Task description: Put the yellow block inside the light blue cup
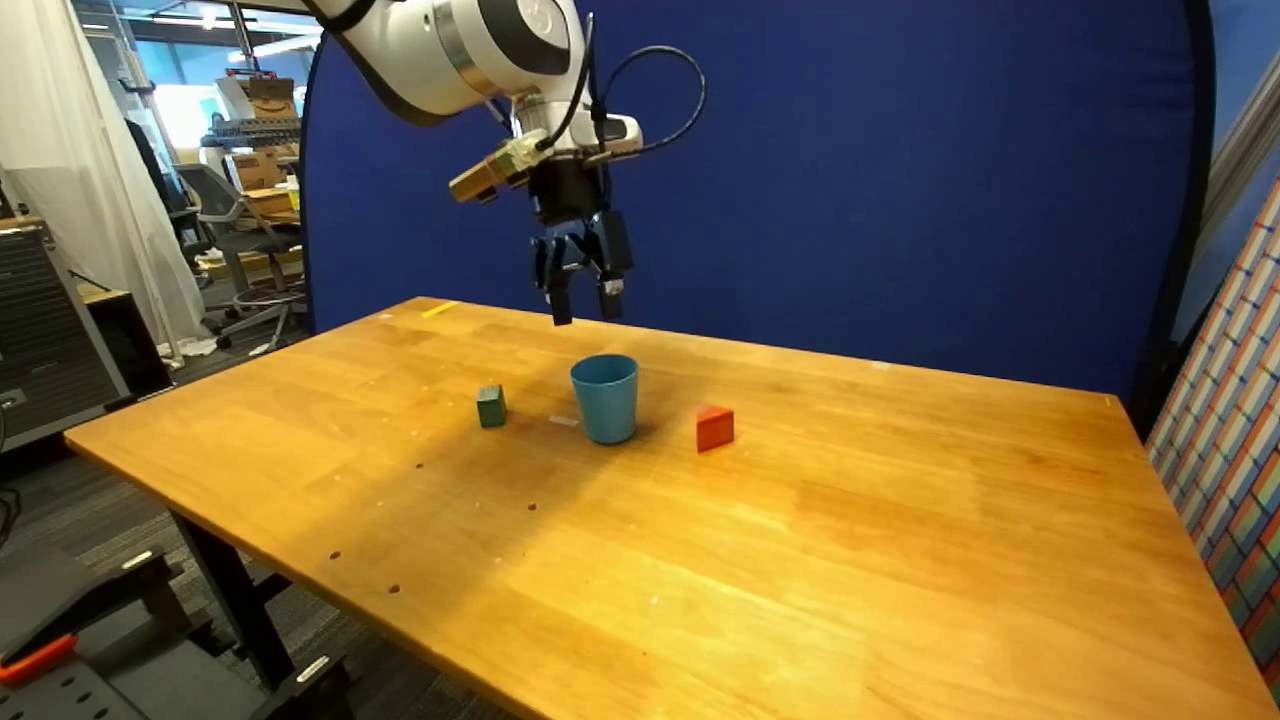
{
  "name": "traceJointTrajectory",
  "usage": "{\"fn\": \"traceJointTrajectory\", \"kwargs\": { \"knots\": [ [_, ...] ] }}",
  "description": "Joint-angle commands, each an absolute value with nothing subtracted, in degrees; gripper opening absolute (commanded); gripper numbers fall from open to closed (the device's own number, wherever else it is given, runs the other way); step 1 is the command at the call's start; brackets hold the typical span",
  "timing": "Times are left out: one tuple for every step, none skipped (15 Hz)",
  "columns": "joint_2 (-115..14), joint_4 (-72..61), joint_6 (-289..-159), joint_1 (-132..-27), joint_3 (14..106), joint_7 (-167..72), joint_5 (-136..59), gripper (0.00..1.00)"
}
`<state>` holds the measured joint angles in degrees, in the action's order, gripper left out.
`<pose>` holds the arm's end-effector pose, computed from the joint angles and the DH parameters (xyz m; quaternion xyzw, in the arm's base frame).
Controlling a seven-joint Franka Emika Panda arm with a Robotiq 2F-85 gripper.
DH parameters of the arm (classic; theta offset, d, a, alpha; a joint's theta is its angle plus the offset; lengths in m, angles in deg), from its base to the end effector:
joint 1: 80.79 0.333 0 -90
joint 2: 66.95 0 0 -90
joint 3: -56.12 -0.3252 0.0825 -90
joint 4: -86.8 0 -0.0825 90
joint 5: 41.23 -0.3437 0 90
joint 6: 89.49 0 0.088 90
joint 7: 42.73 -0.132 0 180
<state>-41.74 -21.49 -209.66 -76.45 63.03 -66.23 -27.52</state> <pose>0.5750 -0.0390 0.2706 0.9745 -0.1496 -0.0910 0.1404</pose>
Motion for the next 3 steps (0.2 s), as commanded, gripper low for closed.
{"fn": "traceJointTrajectory", "kwargs": {
  "knots": [
    [-41.7,-21.5,-209.5,-76.7,62.8,-66.3,-27.4,1.00],
    [-41.7,-21.6,-209.5,-76.7,62.8,-66.2,-27.4,1.00],
    [-41.7,-21.6,-209.5,-76.7,62.8,-66.2,-27.4,1.00]
  ]
}}
